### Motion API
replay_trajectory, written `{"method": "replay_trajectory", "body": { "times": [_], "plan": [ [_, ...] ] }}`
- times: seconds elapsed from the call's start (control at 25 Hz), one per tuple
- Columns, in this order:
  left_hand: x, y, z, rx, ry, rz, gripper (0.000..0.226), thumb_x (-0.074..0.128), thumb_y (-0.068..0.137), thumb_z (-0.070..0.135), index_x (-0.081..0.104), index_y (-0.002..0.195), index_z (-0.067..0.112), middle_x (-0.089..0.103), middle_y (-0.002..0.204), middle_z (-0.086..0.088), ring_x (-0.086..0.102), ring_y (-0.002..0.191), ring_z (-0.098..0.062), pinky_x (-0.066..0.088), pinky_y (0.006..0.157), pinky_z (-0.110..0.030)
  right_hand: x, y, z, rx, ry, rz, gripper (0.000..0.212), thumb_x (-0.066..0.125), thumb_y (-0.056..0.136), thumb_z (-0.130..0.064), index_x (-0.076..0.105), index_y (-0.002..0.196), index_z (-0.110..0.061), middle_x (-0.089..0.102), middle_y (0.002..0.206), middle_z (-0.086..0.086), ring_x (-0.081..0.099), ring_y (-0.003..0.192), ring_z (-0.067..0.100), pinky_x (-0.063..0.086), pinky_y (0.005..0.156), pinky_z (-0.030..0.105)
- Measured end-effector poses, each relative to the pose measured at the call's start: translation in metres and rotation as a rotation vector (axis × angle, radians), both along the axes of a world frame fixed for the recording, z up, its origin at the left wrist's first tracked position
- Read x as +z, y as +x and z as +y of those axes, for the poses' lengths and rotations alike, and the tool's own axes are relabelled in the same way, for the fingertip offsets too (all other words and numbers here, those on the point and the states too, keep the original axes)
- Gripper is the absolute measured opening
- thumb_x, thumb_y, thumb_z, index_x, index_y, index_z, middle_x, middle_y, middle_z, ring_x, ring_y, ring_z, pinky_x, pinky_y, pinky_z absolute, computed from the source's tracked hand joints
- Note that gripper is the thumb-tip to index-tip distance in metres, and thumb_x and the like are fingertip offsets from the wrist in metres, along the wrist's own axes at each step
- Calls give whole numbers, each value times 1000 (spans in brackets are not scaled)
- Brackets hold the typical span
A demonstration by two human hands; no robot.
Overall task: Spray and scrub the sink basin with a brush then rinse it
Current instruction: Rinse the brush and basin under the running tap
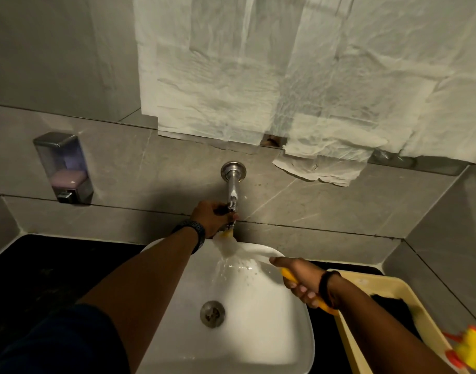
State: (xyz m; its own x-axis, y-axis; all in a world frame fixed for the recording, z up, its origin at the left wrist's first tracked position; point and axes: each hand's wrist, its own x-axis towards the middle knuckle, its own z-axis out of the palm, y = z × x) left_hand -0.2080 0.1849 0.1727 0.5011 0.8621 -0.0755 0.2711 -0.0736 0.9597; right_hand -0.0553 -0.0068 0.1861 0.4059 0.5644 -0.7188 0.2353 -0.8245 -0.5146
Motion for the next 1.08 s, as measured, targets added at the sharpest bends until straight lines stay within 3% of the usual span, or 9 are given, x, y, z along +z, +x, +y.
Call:
{"method": "replay_trajectory", "body": {
  "times": [0.16, 0.24, 0.32, 0.4, 0.44, 0.52, 0.6, 0.68, 1.08],
  "plan": [
    [-2, 9, -1, 120, 86, 105, 23, 79, 67, 39, 65, 81, 26, 69, 78, 3, 63, 71, -14, 53, 62, -30, -2, 4, -8, -8, 11, 22, 66, 44, 79, -74, 38, 41, -20, 29, 41, -3, 21, 31, 12, 16, 36, 20],
    [-2, 15, -5, 226, 223, 272, 29, 76, 64, 50, 57, 66, 29, 64, 65, 7, 61, 60, -12, 51, 58, -29, -5, 4, -8, 9, 63, -58, 62, 47, 79, -71, 39, 44, -20, 31, 39, -3, 23, 30, 13, 17, 38, 19],
    [-1, 18, -8, 260, 309, 371, 32, 74, 64, 54, 58, 70, 28, 62, 62, 7, 60, 56, -12, 51, 58, -29, -6, 3, -9, 71, 160, -214, 55, 51, 82, -67, 47, 54, -20, 45, 38, -4, 38, 31, 13, 27, 40, 20],
    [1, 19, -7, 251, 500, 429, 44, 75, 65, 53, 60, 93, 22, 65, 77, 1, 63, 70, -19, 54, 68, -36, -9, 4, -14, 283, 195, -580, 52, 45, 83, -71, 62, 75, -22, 71, 70, -1, 65, 63, 16, 44, 57, 26],
    [0, 19, -5, 223, 672, 446, 56, 75, 66, 49, 54, 110, 21, 66, 95, -5, 63, 86, -24, 53, 78, -41, -10, 5, -16, 382, 191, -797, 58, 39, 82, -74, 65, 85, -22, 73, 88, 4, 67, 81, 22, 46, 66, 30],
    [-2, 18, -2, 77, 941, 462, 76, 71, 75, 40, 31, 137, 19, 50, 136, -12, 48, 122, -32, 41, 101, -45, -13, 12, -20, 439, 232, -1035, 65, 30, 80, -79, 64, 86, -23, 72, 98, 8, 66, 90, 28, 43, 67, 33],
    [-4, 16, 1, -62, 1024, 508, 77, 57, 86, 36, 12, 146, 15, 23, 154, -12, 23, 140, -30, 22, 114, -42, -13, 22, -23, 396, 257, -1078, 61, 26, 80, -79, 57, 75, -27, 72, 94, 8, 66, 86, 28, 40, 63, 33],
    [-6, 15, 4, -102, 1030, 532, 74, 48, 91, 34, 3, 146, 12, 13, 157, -12, 13, 144, -28, 13, 116, -38, -15, 30, -26, 381, 251, -1111, 60, 23, 79, -79, 51, 71, -27, 73, 91, 7, 67, 82, 27, 40, 62, 33],
    [-5, 14, 6, -146, 999, 572, 73, 42, 94, 33, -4, 145, 12, 7, 158, -10, 8, 145, -25, 10, 117, -35, -32, 45, -33, 382, 270, -1129, 62, 20, 77, -83, 41, 58, -28, 60, 72, 2, 54, 65, 21, 39, 59, 31]
  ]
}}
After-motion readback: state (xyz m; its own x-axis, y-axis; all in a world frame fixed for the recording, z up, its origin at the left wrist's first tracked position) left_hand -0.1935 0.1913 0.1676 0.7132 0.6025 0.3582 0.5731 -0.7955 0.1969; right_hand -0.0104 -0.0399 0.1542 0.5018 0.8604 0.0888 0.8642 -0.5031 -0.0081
